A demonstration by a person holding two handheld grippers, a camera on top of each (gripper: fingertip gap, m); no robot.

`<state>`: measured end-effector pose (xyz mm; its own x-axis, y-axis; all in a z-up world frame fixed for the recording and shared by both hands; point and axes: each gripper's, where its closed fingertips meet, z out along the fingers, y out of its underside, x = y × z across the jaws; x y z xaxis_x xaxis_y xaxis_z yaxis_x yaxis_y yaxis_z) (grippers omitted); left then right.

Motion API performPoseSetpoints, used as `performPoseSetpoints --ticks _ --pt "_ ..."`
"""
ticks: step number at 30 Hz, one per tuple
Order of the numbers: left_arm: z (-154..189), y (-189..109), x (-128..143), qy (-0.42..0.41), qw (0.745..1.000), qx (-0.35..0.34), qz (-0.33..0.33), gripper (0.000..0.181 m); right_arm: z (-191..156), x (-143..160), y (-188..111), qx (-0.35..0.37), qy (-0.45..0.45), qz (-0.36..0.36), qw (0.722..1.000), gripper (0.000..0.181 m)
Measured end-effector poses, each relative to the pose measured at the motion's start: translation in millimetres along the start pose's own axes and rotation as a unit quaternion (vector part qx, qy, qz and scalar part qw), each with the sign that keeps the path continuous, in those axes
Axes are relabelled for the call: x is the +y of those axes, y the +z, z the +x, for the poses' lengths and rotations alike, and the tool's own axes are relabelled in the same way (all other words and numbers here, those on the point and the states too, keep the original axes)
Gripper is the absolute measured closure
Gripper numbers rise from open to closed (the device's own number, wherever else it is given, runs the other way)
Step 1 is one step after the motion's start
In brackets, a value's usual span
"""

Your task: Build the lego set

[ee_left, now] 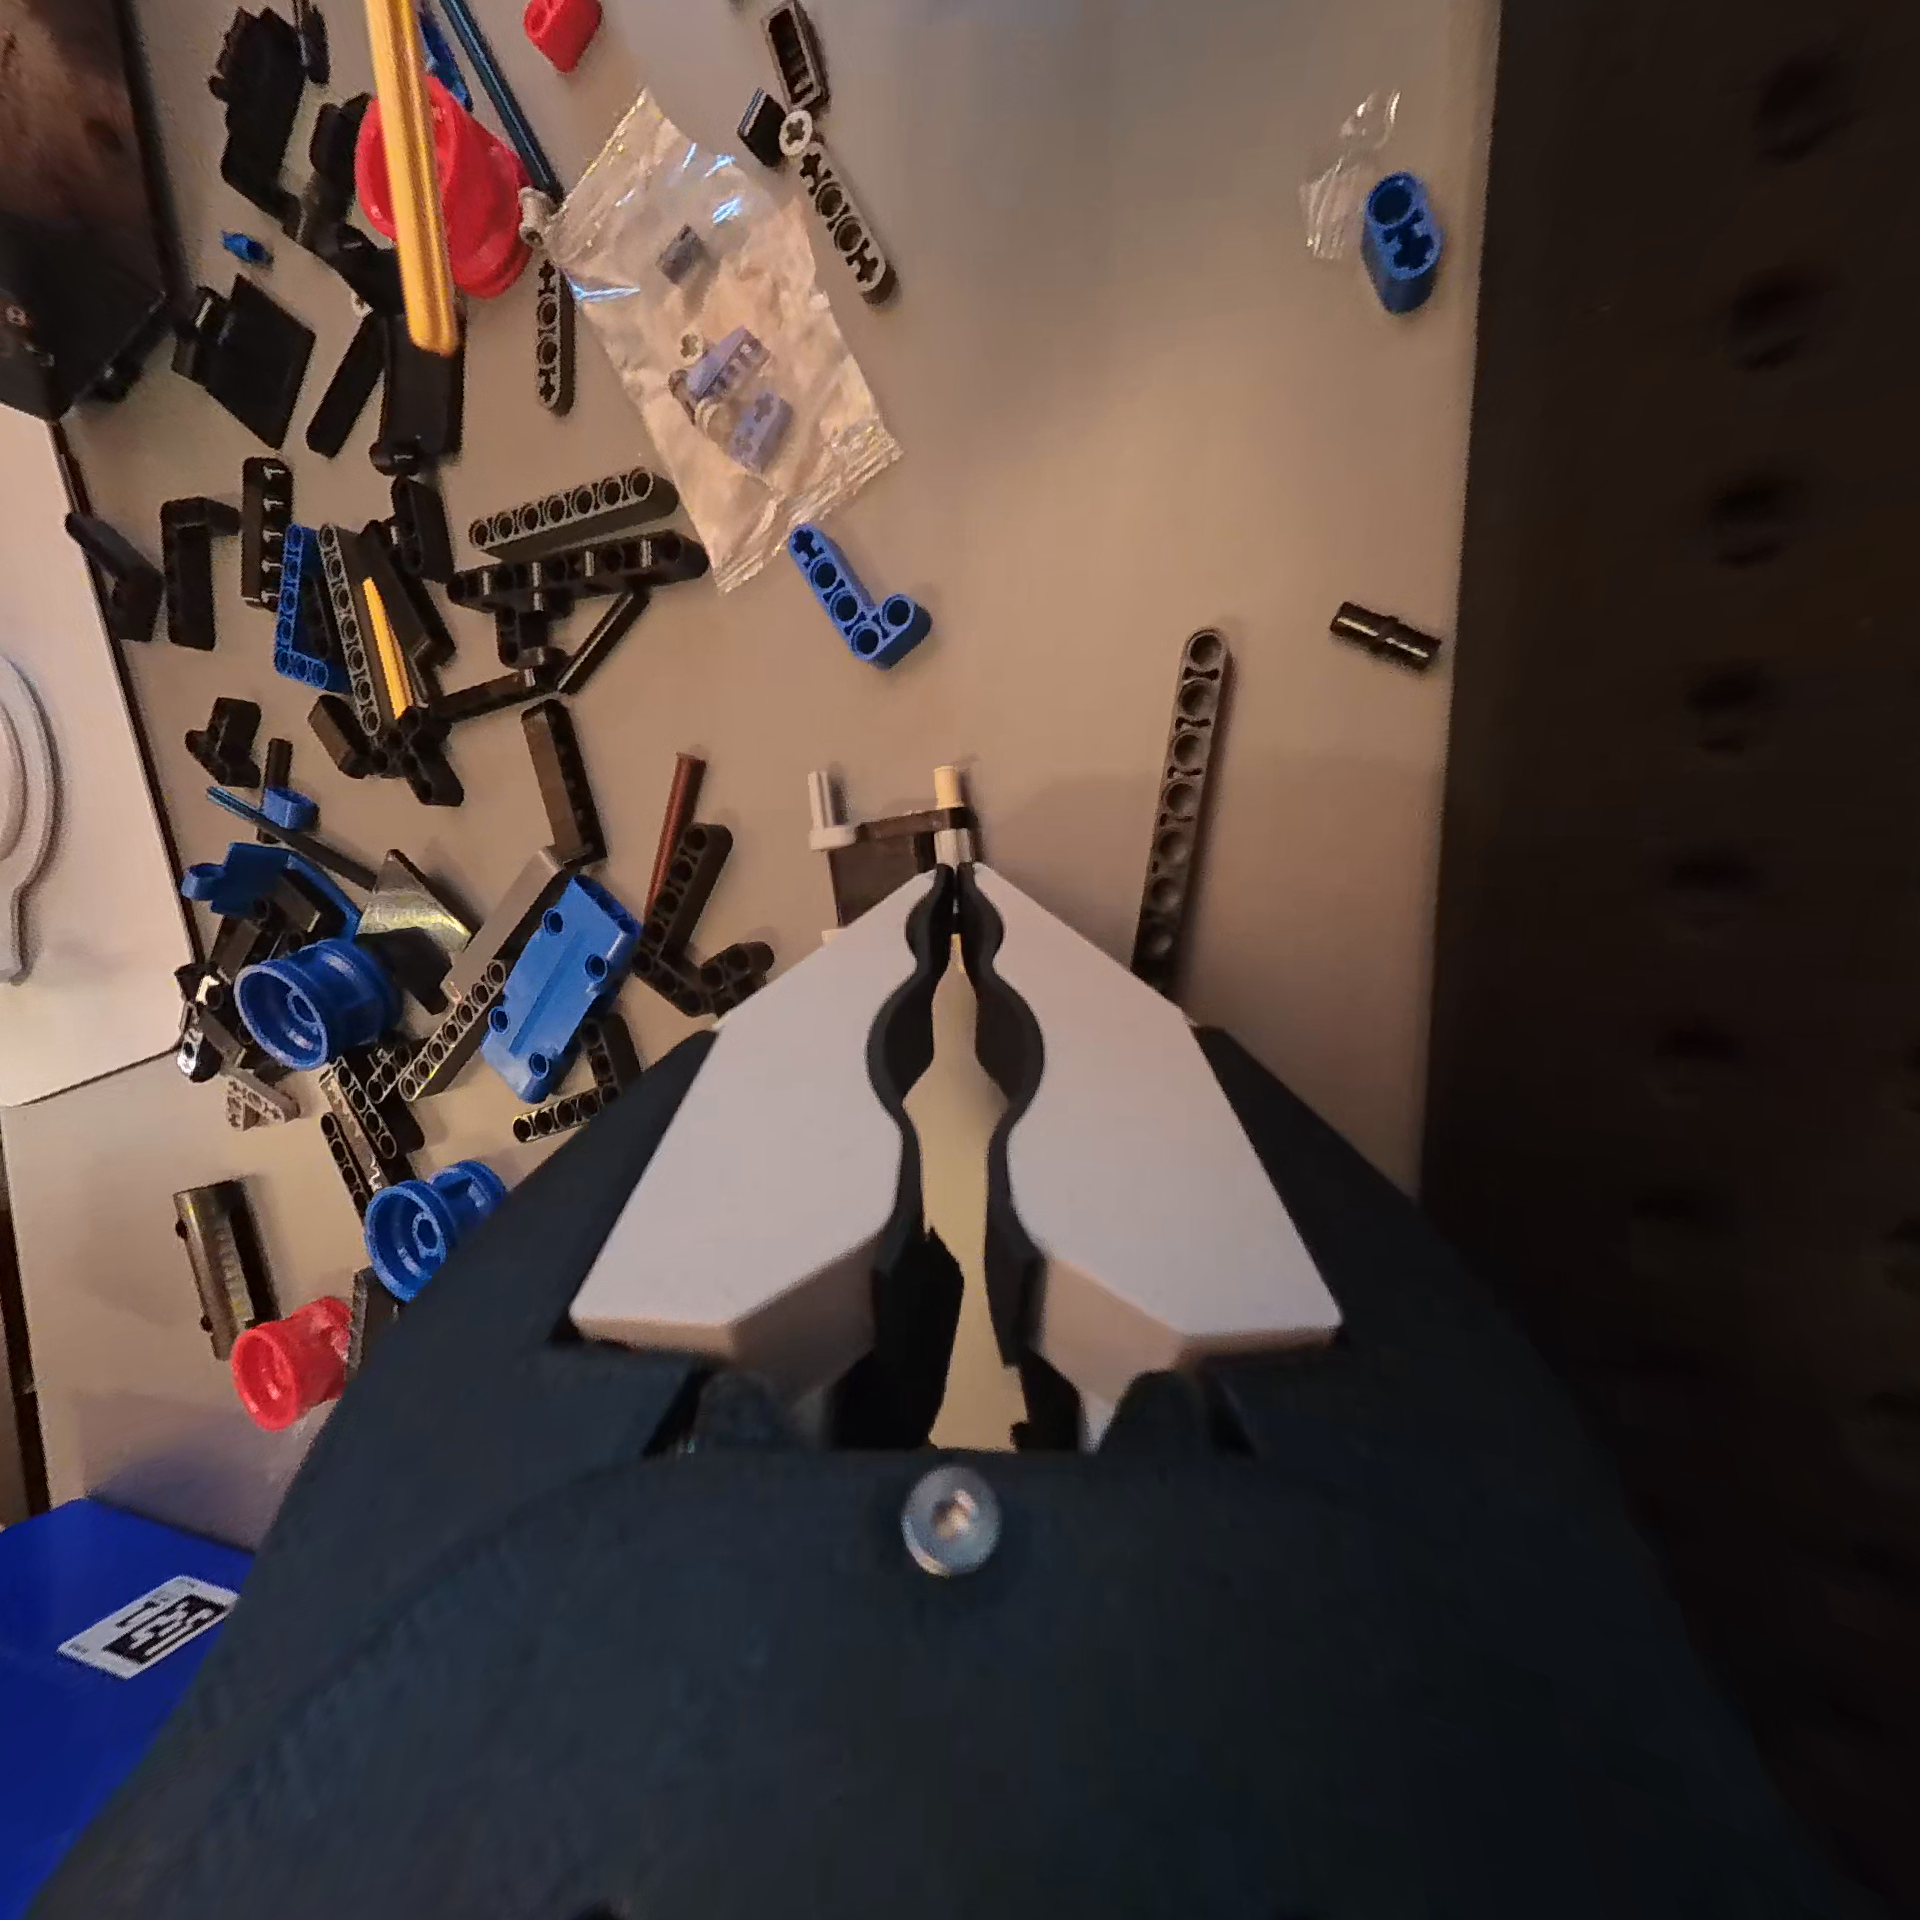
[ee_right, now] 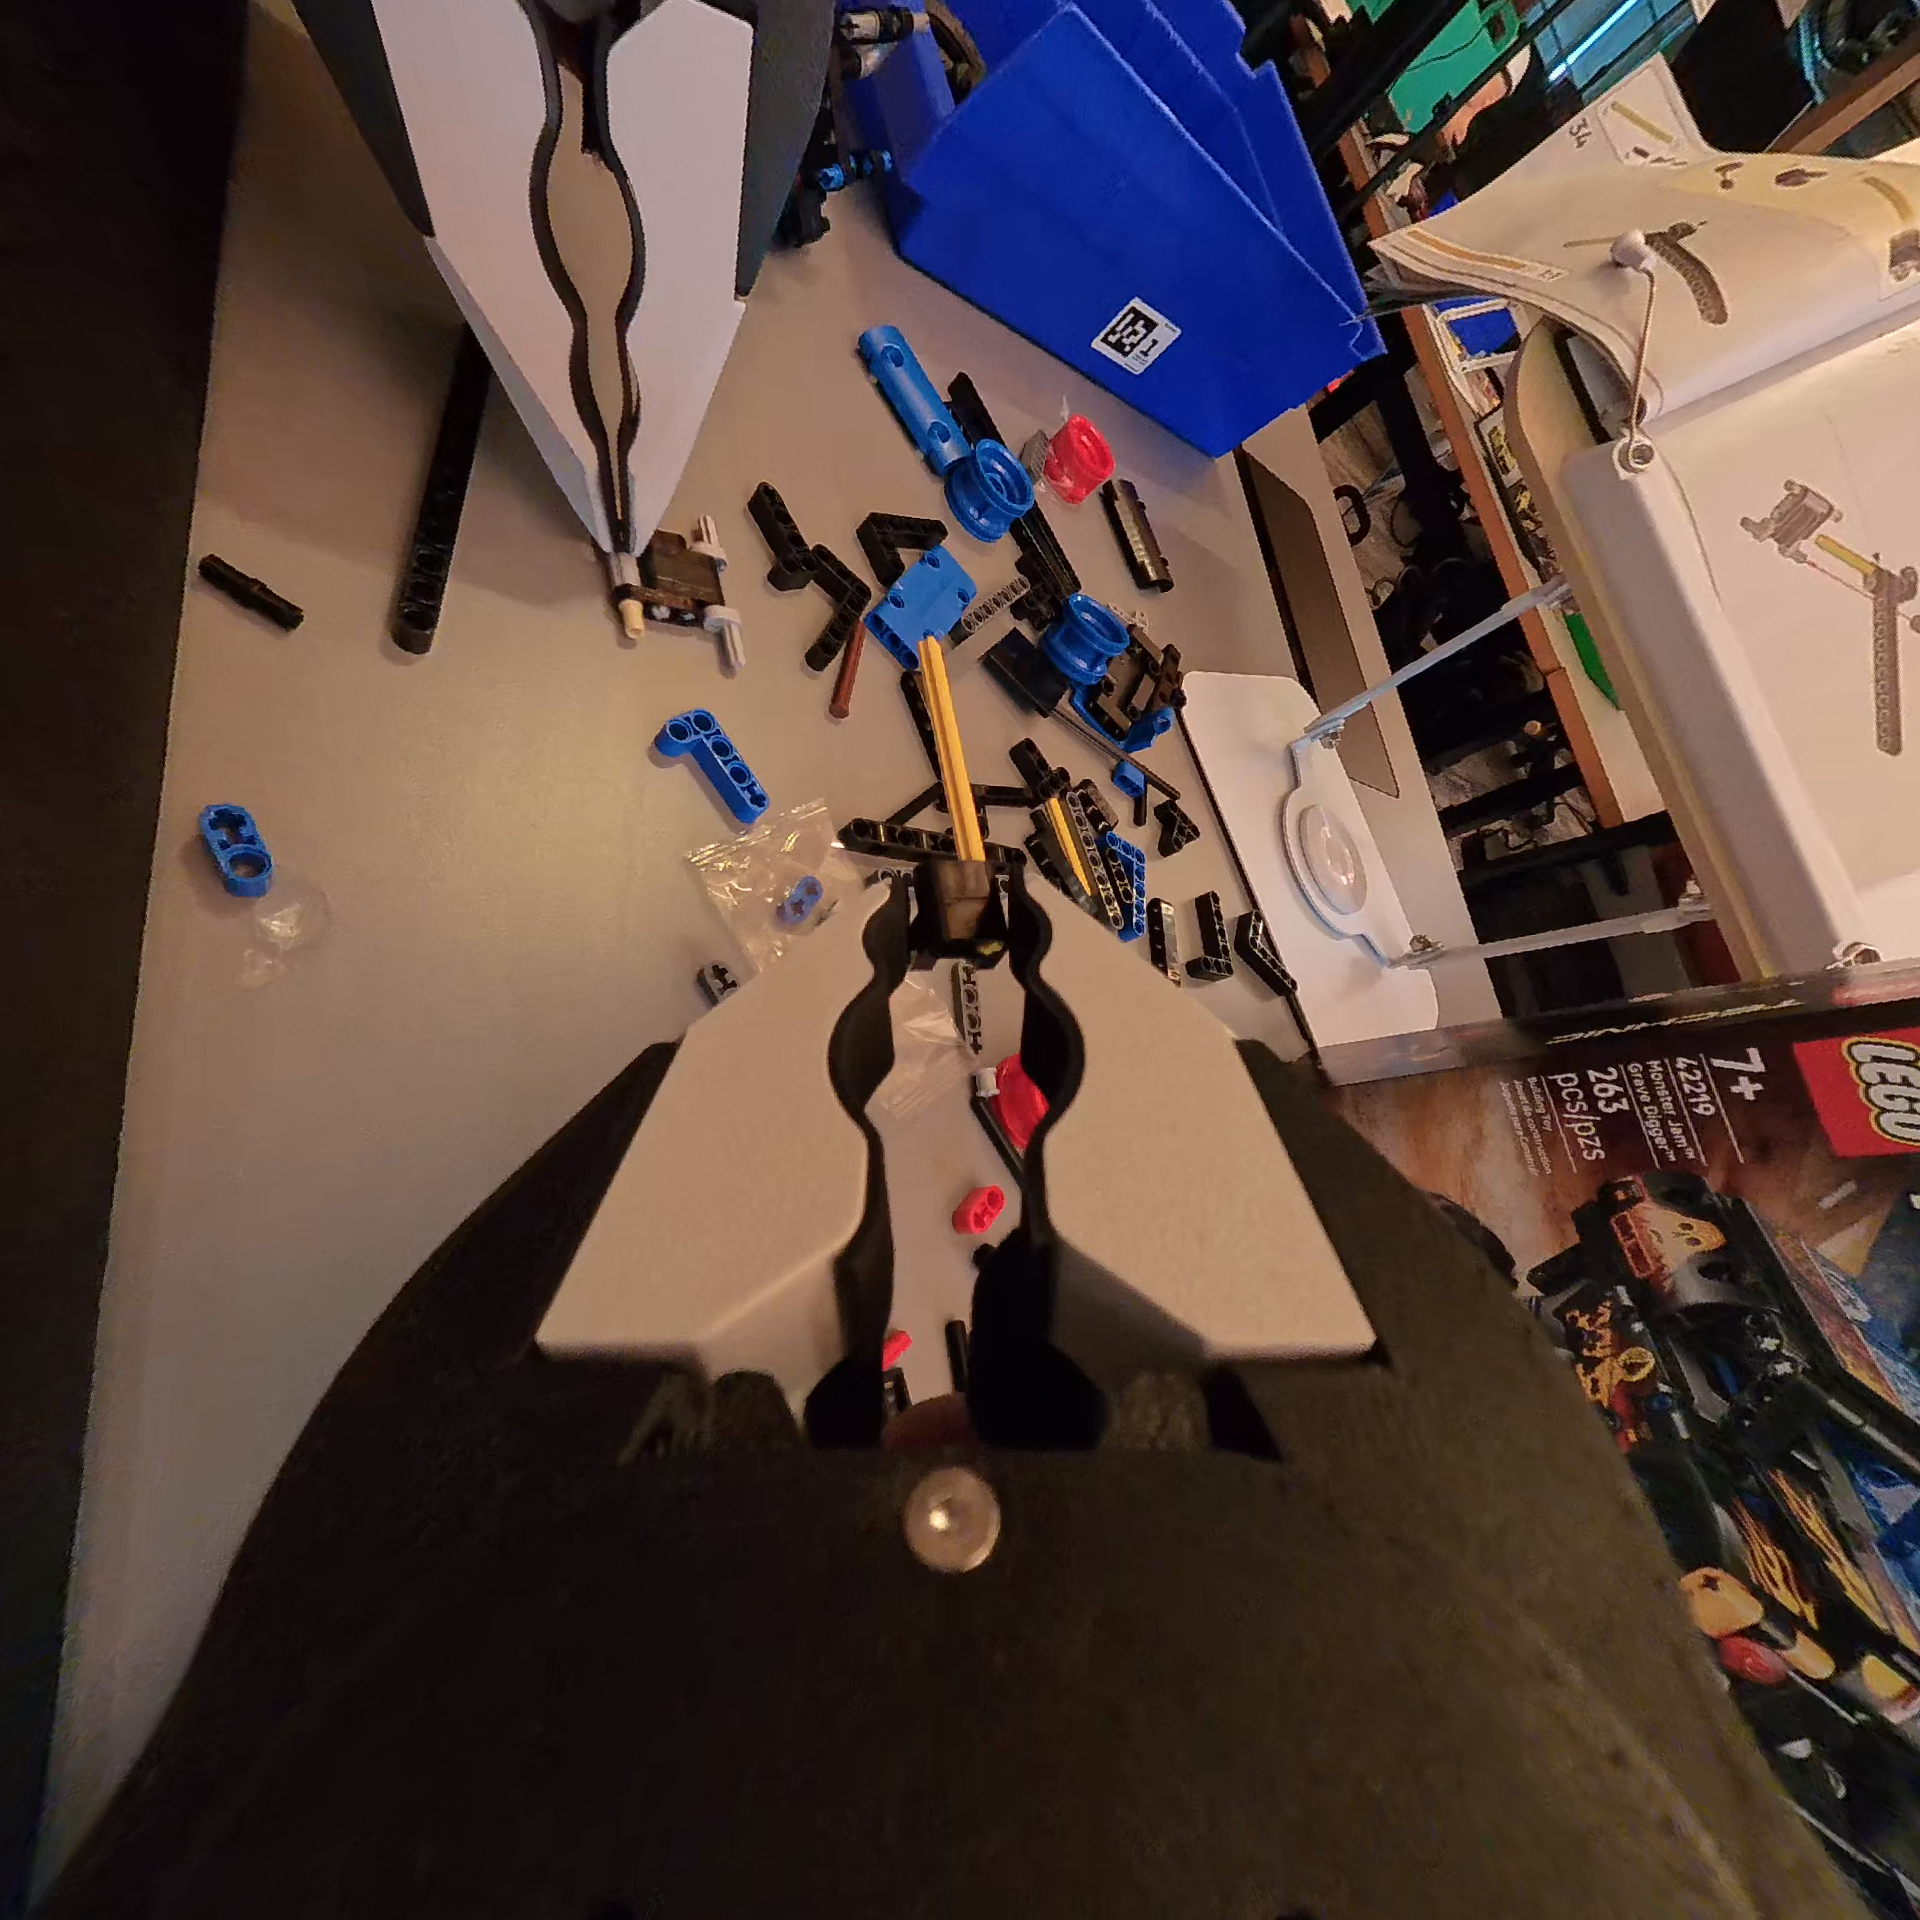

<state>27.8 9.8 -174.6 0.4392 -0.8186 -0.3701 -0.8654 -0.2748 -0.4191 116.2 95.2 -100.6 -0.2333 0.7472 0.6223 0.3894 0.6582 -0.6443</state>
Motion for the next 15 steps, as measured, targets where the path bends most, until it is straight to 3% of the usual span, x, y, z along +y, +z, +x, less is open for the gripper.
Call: performPoseSetpoints --ticks 7,11,15 --pt "-0.1 -1.3 1.3 0.001 1.000 -0.008 -0.003 0.181 0.2 -2.2 -1.0 -0.001 -0.001 0.004 1.000 0.164" --pt "0.1 -3.6 9.5 -0.025 0.999 -0.016 -0.013 0.162 0.5 -3.3 -1.8 -0.001 0.000 0.007 1.000 0.164" --pt "0.0 -3.5 12.9 -0.054 0.998 -0.018 -0.012 0.171 -1.1 -4.9 -0.8 -0.004 -0.003 0.008 1.000 0.163"
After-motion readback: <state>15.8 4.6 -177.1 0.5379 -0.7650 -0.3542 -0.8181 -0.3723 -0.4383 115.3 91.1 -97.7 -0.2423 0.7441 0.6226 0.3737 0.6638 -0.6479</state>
